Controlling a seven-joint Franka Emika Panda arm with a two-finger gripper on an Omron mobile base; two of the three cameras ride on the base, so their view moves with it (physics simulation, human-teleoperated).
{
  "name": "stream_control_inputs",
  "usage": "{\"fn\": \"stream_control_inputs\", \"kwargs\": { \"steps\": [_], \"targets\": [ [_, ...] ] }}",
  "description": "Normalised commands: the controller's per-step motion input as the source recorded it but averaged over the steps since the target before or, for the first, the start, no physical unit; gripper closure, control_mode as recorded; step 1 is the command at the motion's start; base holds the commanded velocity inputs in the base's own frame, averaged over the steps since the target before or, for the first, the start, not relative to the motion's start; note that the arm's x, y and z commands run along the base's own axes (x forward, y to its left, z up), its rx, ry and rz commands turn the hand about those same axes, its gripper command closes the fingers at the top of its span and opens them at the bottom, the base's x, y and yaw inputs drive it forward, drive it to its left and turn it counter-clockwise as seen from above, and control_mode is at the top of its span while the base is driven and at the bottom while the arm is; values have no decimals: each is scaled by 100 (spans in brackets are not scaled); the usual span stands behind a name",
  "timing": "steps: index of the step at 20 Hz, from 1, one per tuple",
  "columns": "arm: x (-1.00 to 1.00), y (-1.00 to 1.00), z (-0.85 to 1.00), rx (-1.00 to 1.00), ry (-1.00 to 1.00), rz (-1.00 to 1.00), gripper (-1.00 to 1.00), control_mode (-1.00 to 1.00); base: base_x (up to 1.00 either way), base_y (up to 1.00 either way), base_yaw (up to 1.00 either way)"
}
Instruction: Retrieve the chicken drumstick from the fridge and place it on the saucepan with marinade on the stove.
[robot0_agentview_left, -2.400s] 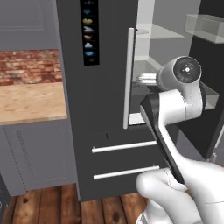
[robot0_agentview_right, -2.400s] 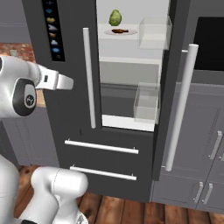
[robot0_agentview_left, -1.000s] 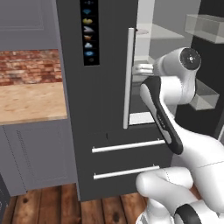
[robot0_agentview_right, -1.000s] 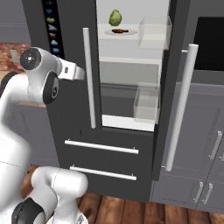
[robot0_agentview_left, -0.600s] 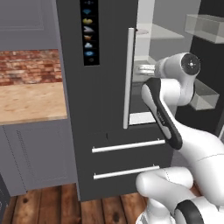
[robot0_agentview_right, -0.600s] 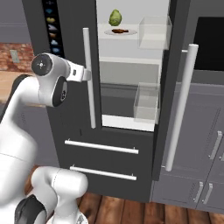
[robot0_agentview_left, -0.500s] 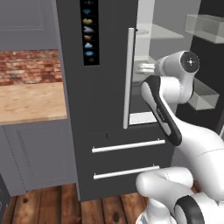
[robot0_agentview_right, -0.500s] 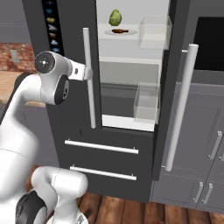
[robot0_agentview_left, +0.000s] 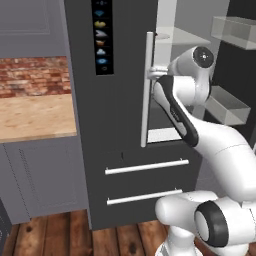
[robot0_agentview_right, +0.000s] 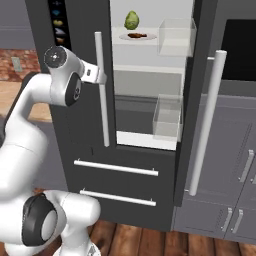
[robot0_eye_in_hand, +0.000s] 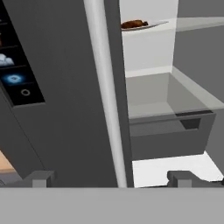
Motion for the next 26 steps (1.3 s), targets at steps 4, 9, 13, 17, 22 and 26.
{"fn": "stream_control_inputs", "kwargs": {
  "steps": [4, 9, 13, 17, 22, 26],
  "targets": [
    [45, 7, -4, 0, 0, 0, -100, -100, 0, 0, 0],
    [44, 0, -7, 0, -2, 0, -100, -100, 0, 0, 0],
    [39, 0, -10, 0, -6, 0, -100, -100, 0, 0, 0],
    [46, 0, -8, 0, -3, 0, -100, -100, 0, 0, 0],
    [55, 0, -3, 0, 0, 0, -100, -100, 0, 0, 0],
    [64, 0, 0, 0, 1, 0, -100, -100, 0, 0, 0]
  ]
}}
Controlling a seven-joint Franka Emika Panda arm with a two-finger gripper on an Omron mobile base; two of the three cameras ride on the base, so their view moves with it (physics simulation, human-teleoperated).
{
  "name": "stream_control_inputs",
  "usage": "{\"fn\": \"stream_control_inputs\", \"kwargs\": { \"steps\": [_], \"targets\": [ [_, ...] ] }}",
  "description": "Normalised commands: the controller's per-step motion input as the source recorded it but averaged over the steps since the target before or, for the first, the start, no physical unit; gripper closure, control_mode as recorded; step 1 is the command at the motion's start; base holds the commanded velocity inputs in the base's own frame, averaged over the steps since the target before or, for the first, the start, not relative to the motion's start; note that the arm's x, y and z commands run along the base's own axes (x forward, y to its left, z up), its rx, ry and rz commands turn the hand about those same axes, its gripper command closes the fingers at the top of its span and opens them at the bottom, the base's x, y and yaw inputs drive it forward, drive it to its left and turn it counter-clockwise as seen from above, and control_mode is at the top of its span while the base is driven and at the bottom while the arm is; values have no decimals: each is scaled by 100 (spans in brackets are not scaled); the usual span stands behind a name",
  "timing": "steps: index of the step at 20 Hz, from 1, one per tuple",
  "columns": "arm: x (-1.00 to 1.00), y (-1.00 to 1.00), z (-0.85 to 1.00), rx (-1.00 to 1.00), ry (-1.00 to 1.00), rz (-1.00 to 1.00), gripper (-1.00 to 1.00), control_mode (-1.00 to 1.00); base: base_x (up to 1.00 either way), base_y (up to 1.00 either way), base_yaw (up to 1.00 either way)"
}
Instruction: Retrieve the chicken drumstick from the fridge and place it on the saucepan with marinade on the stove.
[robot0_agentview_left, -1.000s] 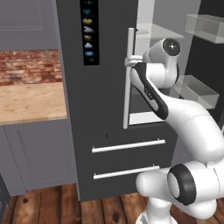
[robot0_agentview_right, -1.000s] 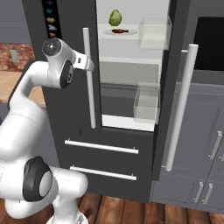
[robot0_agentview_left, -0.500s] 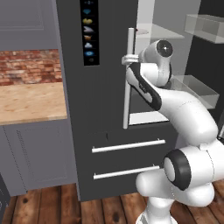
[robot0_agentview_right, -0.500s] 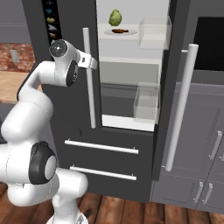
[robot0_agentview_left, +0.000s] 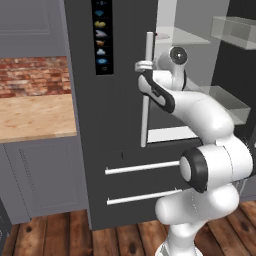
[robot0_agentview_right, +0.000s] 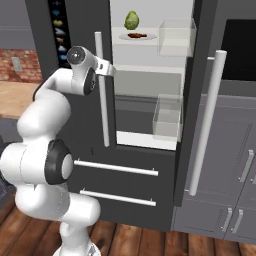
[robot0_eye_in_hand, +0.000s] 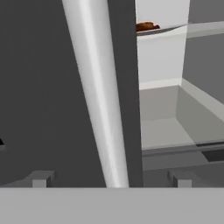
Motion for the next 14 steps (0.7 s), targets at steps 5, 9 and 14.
{"fn": "stream_control_inputs", "kwargs": {
  "steps": [5, 9, 14],
  "targets": [
    [65, 0, 0, 0, 0, 0, -100, -100, 0, 0, 0],
    [66, 0, -1, 0, 0, 0, -100, -100, 0, 0, 0],
    [64, 0, -7, 0, 0, 0, -100, -100, 0, 0, 0]
  ]
}}
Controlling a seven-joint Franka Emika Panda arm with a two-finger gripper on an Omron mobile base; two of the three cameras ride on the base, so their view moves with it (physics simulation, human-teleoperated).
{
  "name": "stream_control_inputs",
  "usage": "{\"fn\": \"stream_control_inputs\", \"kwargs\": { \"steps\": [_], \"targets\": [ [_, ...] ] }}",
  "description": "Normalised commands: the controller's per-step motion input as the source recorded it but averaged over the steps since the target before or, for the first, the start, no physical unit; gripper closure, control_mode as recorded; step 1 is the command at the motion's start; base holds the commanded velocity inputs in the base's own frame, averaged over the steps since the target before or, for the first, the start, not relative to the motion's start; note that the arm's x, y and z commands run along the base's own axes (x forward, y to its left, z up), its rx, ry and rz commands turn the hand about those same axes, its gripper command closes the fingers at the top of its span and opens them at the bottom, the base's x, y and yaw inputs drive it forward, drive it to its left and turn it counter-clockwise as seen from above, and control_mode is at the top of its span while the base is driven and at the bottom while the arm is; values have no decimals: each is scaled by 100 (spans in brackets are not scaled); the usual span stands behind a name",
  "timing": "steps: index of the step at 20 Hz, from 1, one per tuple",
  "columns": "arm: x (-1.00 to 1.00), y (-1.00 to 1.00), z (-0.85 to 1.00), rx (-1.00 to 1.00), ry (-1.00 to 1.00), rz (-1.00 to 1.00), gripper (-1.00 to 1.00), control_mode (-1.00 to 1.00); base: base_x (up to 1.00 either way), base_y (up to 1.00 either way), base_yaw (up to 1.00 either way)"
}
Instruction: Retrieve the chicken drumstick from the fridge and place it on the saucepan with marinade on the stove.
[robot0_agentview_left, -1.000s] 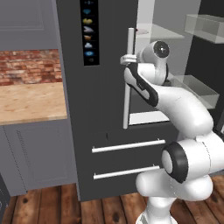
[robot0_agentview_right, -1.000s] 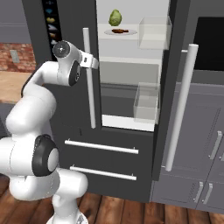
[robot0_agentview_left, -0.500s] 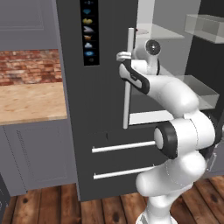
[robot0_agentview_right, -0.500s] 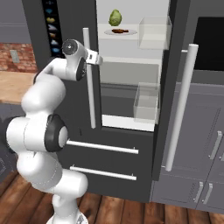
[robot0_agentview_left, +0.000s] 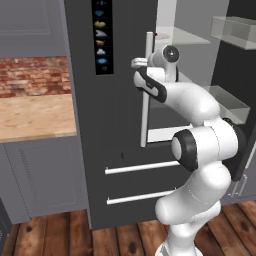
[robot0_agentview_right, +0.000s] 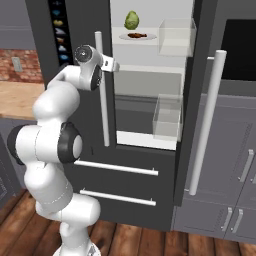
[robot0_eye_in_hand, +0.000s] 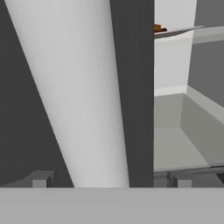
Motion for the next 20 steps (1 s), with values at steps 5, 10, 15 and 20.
{"fn": "stream_control_inputs", "kwargs": {
  "steps": [5, 10, 15, 20],
  "targets": [
    [47, 0, -6, 0, 0, 0, 100, -100, 0, 0, 0],
    [-10, 0, 0, 0, 1, 0, 100, -100, 0, 0, 0],
    [-66, 36, 0, 0, 17, 3, 100, -100, 0, 0, 0],
    [-71, 52, 0, 0, 10, 6, 100, -100, 0, 0, 0]
  ]
}}
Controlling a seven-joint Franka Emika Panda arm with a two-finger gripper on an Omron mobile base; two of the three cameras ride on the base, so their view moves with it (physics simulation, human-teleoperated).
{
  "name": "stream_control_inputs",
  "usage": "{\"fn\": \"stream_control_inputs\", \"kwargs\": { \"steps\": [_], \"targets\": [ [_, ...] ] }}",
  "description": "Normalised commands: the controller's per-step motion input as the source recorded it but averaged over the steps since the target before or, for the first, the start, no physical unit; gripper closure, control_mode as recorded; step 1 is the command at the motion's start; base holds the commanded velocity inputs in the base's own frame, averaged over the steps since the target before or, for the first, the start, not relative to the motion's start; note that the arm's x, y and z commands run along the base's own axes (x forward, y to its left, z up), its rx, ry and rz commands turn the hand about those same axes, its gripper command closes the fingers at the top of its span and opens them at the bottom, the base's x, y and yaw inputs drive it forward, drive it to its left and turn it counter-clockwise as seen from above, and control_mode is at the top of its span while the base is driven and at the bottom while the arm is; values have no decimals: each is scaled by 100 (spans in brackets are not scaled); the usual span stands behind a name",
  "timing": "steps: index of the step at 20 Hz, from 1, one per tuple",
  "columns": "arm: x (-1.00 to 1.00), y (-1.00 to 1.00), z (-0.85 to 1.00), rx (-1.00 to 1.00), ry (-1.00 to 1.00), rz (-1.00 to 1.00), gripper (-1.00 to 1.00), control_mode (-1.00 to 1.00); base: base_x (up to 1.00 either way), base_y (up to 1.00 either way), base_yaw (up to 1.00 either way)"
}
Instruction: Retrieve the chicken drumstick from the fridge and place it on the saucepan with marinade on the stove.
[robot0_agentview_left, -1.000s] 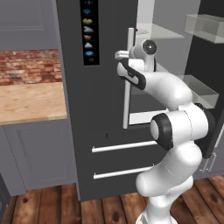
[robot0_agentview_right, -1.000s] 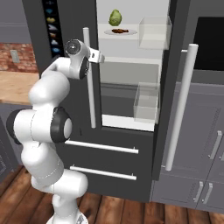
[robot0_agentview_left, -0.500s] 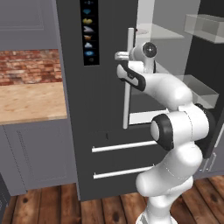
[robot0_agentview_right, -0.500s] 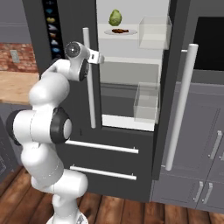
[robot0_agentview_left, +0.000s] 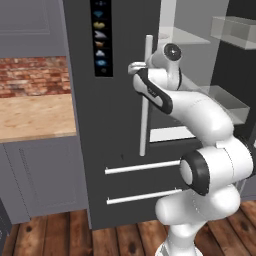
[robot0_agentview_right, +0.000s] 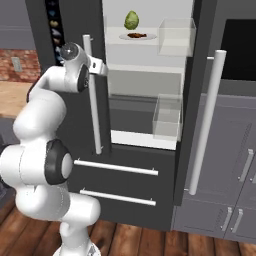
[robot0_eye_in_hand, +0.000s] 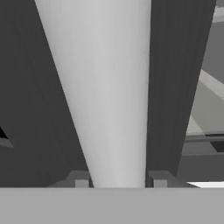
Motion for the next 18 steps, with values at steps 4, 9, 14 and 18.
{"fn": "stream_control_inputs", "kwargs": {
  "steps": [4, 9, 14, 18],
  "targets": [
    [-83, 67, 0, 0, 0, 2, 100, -100, 0, 0, 0],
    [-84, 86, 0, 1, 0, 0, 100, -100, 0, 0, 0],
    [-80, 98, 0, 0, 0, 0, 100, -100, 0, 0, 0],
    [-74, 100, 0, 0, 1, 0, 100, -100, 0, 0, 0]
  ]
}}
